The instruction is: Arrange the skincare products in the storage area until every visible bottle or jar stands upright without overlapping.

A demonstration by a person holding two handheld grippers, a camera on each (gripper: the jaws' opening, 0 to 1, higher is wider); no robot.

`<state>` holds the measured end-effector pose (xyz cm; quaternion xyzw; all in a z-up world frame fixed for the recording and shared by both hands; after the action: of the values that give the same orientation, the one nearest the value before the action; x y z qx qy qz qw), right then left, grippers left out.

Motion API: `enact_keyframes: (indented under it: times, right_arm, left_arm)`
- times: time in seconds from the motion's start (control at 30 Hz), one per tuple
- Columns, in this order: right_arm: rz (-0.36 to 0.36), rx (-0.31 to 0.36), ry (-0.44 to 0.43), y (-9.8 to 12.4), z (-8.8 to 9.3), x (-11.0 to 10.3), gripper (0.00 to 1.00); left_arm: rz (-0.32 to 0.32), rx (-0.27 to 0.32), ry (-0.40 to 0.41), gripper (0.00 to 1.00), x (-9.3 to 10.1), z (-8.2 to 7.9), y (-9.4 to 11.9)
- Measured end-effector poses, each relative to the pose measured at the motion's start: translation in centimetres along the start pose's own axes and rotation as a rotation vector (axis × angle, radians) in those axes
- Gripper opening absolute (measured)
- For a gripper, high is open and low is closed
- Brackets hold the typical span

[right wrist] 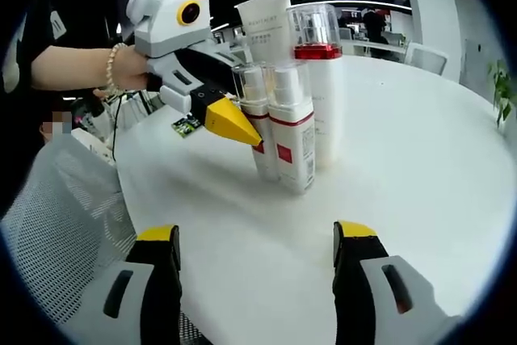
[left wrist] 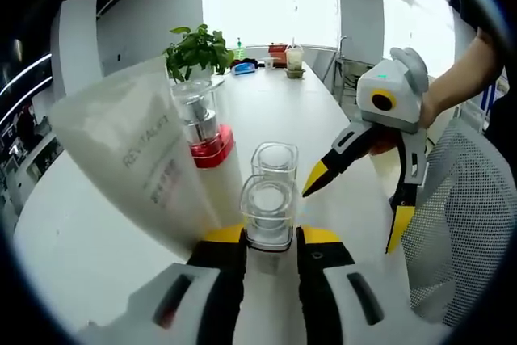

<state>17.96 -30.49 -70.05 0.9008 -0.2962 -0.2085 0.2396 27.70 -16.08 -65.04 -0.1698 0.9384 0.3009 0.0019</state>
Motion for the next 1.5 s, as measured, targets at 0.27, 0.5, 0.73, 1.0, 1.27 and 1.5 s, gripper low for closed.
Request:
enact_keyframes:
  times: [0.27, 0.5, 0.73, 1.0, 1.27, 1.5]
  right_arm:
    - [0.004, -0.004, 0.015, 0.0, -0.6, -0.1, 0.79]
    - [0.005, -0.004, 0.026, 0.1, -1.0, -0.4, 0.80]
    - [0.003, -0.001, 0.035, 0.3, -1.7, -1.1, 0.80]
    - [0.006, 0.012, 0.038, 0.2, -2.2, -1.8, 0.83]
    - [0.007, 0.013, 0.054, 0.4, -3.1, -2.6, 0.89]
    - [0.010, 0.029, 0.059, 0.7, -3.9, -3.3, 0.92]
  left_arm:
    - [-0.014, -0.021, 0.007, 0.34, 0.2, 0.3, 0.6]
    - [-0.026, -0.031, 0.009, 0.39, 0.3, 0.4, 1.4]
    - [-0.041, -0.053, 0.024, 0.44, 0.4, 1.0, 2.6]
    - [-0.084, -0.074, 0.076, 0.51, 1.2, 1.4, 4.4]
    - [-0.129, -0.096, 0.170, 0.59, 1.8, 2.6, 6.8]
    - [-0.181, -0.102, 0.232, 0.68, 2.3, 4.0, 9.0]
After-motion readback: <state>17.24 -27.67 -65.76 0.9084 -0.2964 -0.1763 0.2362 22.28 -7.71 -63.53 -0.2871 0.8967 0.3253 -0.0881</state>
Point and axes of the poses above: the point that each gripper's makers call its tool centre point, and the gripper's own axes: y roughly backward along the fingers, x roughly to its right, z roughly out of its underside, the point moved 8 cm from there along y, roughly backward along the fingers, and after that the axes turned 7 degrees about -z, right-handed, at the moved point
